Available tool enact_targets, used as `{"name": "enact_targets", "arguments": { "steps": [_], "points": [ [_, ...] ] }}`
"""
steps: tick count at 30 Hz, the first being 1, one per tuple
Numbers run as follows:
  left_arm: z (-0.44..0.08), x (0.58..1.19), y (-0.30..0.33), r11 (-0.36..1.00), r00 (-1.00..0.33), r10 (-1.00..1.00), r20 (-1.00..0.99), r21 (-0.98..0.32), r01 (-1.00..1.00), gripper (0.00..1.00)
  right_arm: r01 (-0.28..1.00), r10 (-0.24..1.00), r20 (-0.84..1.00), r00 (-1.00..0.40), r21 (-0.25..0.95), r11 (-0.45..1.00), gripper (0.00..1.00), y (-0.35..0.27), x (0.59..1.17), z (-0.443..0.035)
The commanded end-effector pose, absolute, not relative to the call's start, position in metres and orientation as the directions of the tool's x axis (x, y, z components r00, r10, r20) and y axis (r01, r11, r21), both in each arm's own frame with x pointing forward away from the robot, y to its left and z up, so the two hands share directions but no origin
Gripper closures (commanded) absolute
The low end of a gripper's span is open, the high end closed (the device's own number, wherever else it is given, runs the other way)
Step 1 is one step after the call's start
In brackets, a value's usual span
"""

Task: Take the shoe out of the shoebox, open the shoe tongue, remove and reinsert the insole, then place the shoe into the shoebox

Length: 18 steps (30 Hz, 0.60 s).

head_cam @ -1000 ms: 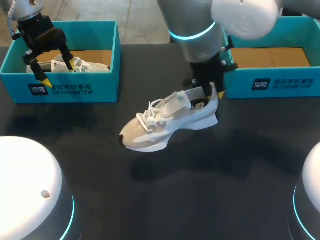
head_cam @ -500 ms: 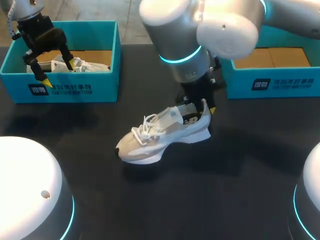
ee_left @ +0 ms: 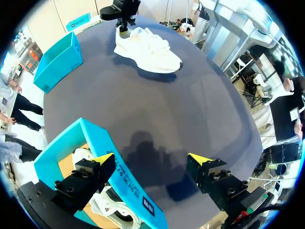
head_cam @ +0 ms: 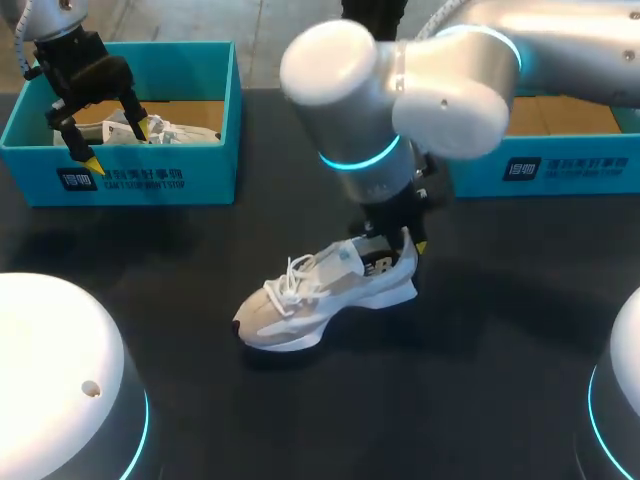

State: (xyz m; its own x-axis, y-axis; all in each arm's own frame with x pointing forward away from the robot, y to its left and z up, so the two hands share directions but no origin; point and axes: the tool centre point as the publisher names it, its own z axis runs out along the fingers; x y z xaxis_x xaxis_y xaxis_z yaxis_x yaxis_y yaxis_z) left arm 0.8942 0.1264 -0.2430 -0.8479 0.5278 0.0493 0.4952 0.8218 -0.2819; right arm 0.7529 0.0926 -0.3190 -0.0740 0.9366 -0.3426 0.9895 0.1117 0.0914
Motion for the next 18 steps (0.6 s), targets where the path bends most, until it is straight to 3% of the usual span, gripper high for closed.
{"name": "enact_targets", "arguments": {
  "steps": [1, 18],
  "points": [
    [-0.243, 0.893, 0.127, 0.822, -0.848, 0.528, 0.047, -0.28, 0.496, 0.0, 0.989, 0.942, -0.33, -0.068, 0.1, 0.106, 1.0, 0.091, 0.75, -0.33],
    [-0.243, 0.893, 0.127, 0.822, -0.848, 0.528, 0.047, -0.28, 0.496, 0.0, 0.992, 0.94, -0.339, -0.028, 0.104, 0.067, 1.0, 0.087, 0.76, -0.363]
  ]
}}
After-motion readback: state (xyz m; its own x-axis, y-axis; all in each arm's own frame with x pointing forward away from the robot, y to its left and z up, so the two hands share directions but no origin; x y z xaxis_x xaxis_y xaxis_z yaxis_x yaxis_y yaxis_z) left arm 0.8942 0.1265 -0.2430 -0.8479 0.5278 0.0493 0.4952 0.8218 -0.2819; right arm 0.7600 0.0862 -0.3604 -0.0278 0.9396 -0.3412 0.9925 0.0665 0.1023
